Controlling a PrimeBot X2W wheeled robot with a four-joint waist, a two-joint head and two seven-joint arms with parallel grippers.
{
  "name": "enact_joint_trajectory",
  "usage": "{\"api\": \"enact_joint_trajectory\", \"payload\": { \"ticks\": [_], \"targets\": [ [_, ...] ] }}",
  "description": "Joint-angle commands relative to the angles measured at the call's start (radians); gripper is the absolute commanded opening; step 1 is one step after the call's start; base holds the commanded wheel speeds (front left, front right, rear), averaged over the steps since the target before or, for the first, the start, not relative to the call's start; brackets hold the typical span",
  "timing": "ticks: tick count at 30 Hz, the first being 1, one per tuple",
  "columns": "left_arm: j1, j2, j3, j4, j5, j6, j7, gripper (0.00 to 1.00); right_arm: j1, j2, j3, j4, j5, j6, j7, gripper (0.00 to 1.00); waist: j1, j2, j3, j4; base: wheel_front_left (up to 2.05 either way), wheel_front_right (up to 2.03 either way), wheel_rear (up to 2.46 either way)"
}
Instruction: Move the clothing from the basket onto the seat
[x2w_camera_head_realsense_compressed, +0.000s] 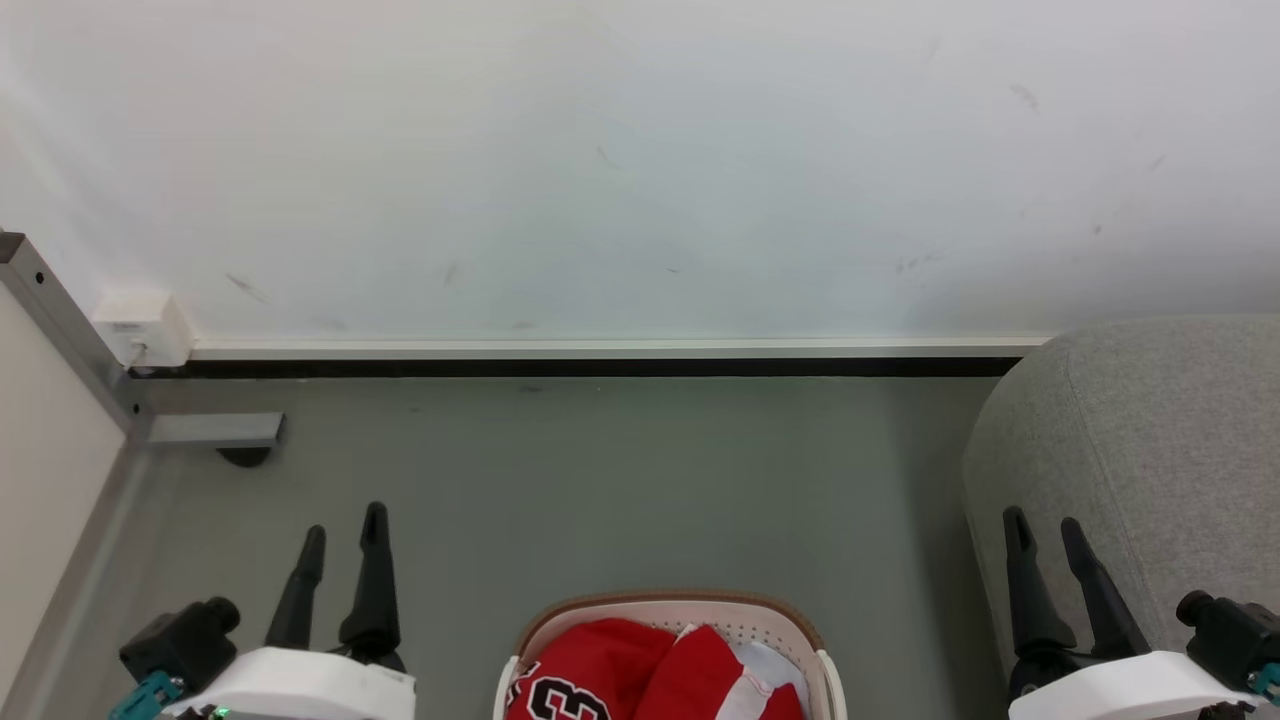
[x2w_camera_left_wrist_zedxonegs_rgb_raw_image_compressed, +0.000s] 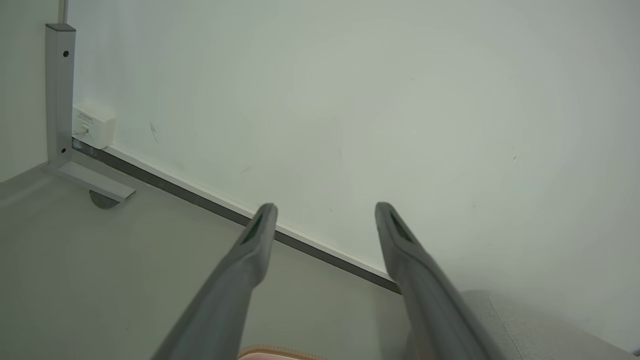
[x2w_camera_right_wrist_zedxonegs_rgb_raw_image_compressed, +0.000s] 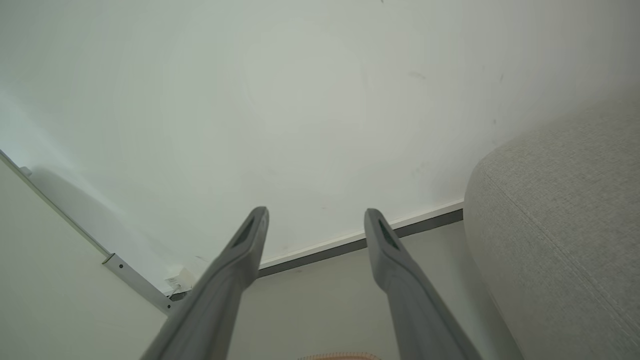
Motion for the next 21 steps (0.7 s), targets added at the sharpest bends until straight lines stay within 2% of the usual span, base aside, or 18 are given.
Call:
{"api": "enact_joint_trajectory", "payload": {
  "ticks": [1,21],
  "targets": [
    [-0.016,0.010,-0.002,-0.011,0.046,0.004,-0.011,1.00,-0.028,-0.001,0.006,-0.004,-0.041,-0.001,-0.012,1.00,0.0000,0.0000,0.000,0.001,0.00,0.00,0.00],
    [-0.017,0.011,-0.019,-0.019,0.230,0.020,-0.058,1.00,-0.038,0.001,0.026,0.000,-0.215,-0.001,-0.058,1.00,0.0000,0.0000,-0.002,0.004,0.00,0.00,0.00]
  ]
}}
